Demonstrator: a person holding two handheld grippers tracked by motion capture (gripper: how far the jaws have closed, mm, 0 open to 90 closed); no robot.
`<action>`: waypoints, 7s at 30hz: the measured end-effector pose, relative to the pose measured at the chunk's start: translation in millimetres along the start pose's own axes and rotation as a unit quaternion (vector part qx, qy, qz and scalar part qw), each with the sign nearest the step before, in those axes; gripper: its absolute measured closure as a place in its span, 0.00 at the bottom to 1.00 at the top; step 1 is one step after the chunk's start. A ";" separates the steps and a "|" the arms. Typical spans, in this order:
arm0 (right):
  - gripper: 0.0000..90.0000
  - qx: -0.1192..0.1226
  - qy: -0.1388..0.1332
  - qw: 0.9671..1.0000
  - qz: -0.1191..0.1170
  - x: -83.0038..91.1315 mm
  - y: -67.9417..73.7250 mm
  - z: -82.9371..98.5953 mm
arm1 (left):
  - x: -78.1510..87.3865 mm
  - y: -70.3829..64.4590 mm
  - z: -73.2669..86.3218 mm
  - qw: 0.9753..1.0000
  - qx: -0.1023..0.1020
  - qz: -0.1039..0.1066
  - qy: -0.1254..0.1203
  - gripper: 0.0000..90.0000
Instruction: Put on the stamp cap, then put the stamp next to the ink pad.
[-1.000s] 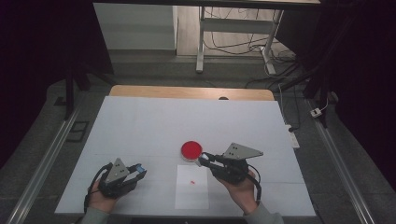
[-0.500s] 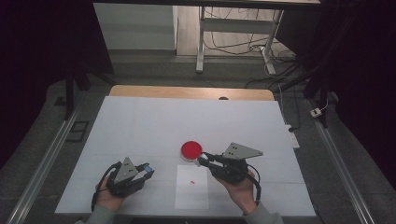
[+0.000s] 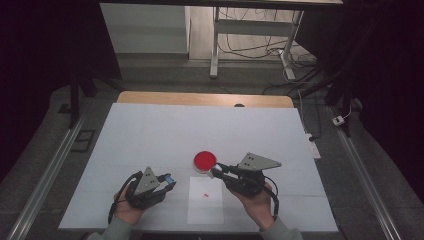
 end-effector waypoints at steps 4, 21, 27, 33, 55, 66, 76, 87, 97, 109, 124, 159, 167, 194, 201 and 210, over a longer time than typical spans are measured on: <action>0.84 -0.001 0.000 1.000 -0.001 -0.4 0.6 -0.4 | -7.7 -4.2 -5.5 1.000 0.000 0.010 -0.003 0.73; 0.84 -0.005 0.001 1.000 -0.004 -3.6 2.6 -0.3 | -33.5 -20.2 -25.2 0.999 -0.017 0.031 -0.008 0.73; 0.84 -0.005 0.002 1.000 -0.006 -5.2 4.6 0.0 | -38.5 -24.9 -29.8 0.999 -0.022 0.036 -0.010 0.73; 0.84 -0.005 0.003 1.000 -0.009 -6.7 6.3 0.5 | -45.2 -30.2 -35.1 0.999 -0.028 0.042 -0.011 0.73; 0.84 -0.013 0.005 1.000 -0.005 -9.6 6.7 2.9 | -58.5 -42.0 -38.9 0.998 -0.040 0.047 -0.009 0.73; 0.84 -0.016 0.003 1.000 0.003 -10.9 8.2 2.9 | -63.1 -44.3 -39.2 0.998 -0.042 0.046 -0.008 0.73; 0.84 -0.018 0.015 1.000 0.012 -15.7 10.5 8.1 | -66.8 -45.9 -39.1 0.998 -0.042 0.041 -0.005 0.73; 0.84 -0.032 0.020 0.999 0.035 -20.4 10.1 14.7 | -68.0 -49.0 -38.8 0.998 -0.051 0.023 -0.010 0.73; 0.84 -0.040 0.019 0.998 0.046 -20.6 11.2 16.4 | -68.6 -50.1 -36.9 0.998 -0.053 0.015 -0.011 0.73; 0.84 -0.044 0.019 0.997 0.058 -20.7 10.5 18.9 | -69.0 -50.5 -36.0 0.998 -0.055 0.005 -0.011 0.73; 0.84 -0.078 0.017 0.995 0.053 -21.8 9.4 21.5 | -68.4 -52.1 -35.5 0.997 -0.073 -0.010 -0.011 0.73; 0.84 -0.046 0.019 0.998 0.043 -24.5 11.7 24.8 | -67.6 -49.1 -33.4 0.998 -0.060 -0.005 -0.016 0.71; 0.84 -0.035 0.014 0.998 0.041 -23.4 10.7 23.6 | -68.9 -46.3 -30.5 0.999 -0.040 0.008 -0.008 0.60; 0.84 -0.023 0.001 0.998 0.054 -10.7 -4.6 15.1 | -13.8 -4.7 -10.4 0.999 0.047 0.025 -0.015 0.37; 0.84 -0.013 0.005 0.998 0.059 -8.1 -9.5 14.0 | 5.8 4.6 0.5 0.998 0.054 0.021 -0.007 0.37; 0.84 -0.007 0.020 0.997 0.074 -7.0 -24.2 17.6 | 26.9 16.1 19.4 0.998 0.070 0.004 0.002 0.36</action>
Point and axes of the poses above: each handheld gripper's, and its own axes: x roughly backward along the jaws, z roughly out of its underside, y roughly to its left, the point moved 5 cm from there along -x, roughly forward along the jaws, and after that the axes turned 9 degrees about -y, right-handed, at the moved point
